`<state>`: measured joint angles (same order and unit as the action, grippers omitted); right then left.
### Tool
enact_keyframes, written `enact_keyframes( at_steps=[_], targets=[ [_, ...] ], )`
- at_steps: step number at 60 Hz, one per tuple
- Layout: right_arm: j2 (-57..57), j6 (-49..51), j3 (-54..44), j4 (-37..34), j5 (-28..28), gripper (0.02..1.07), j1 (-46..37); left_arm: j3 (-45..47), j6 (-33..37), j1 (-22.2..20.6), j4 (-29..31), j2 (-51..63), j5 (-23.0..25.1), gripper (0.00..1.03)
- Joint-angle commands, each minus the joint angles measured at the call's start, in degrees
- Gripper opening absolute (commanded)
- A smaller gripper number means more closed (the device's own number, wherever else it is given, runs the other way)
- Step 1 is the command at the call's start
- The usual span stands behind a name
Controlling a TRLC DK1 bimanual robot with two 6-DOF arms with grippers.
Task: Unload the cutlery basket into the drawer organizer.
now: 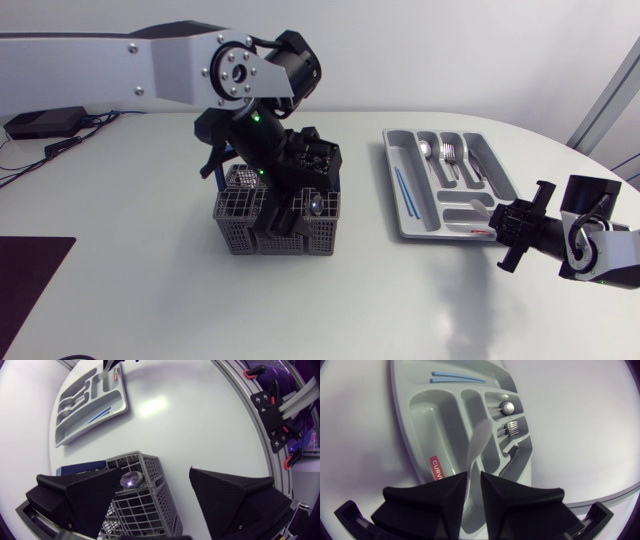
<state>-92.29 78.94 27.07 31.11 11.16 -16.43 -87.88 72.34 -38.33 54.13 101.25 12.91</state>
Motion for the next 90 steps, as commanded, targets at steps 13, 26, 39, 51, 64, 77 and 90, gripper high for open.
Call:
enact_keyframes(
  at_steps=[13,26,39,51,64,77,90],
  targets=[
    [6.07,-0.63,-2.64,-0.79,-0.17,0.88,1.04,-3.88,2.28,-0.96,2.47,2.63,-1.66,0.95],
    [17.5,-7.74,-0.09,-12.66,3.52,0.92,0.52,-5.29,2.9,-1.58,3.62,3.95,-3.15,0.93],
    [24.44,-9.06,-3.69,-16.79,5.28,0.92,0.87,-7.13,3.34,-3.07,4.49,6.41,-7.28,0.9],
    [26.37,-9.06,-6.68,-16.79,5.28,0.92,2.54,-16.45,4.66,-3.95,11.35,11.16,-10.89,0.87],
    [28.83,-8.98,-8.88,-16.79,5.28,0.92,3.33,-29.63,6.94,-4.13,22.51,18.02,-14.93,0.84],
    [29.54,-9.06,-9.49,-16.96,5.28,0.92,3.68,-35.17,8.88,-4.48,26.64,21.71,-15.89,0.8],
    [28.92,-9.06,-9.84,-16.44,5.37,0.92,3.95,-33.06,9.84,-3.6,24.18,22.23,-16.51,0.6]
  ],
)
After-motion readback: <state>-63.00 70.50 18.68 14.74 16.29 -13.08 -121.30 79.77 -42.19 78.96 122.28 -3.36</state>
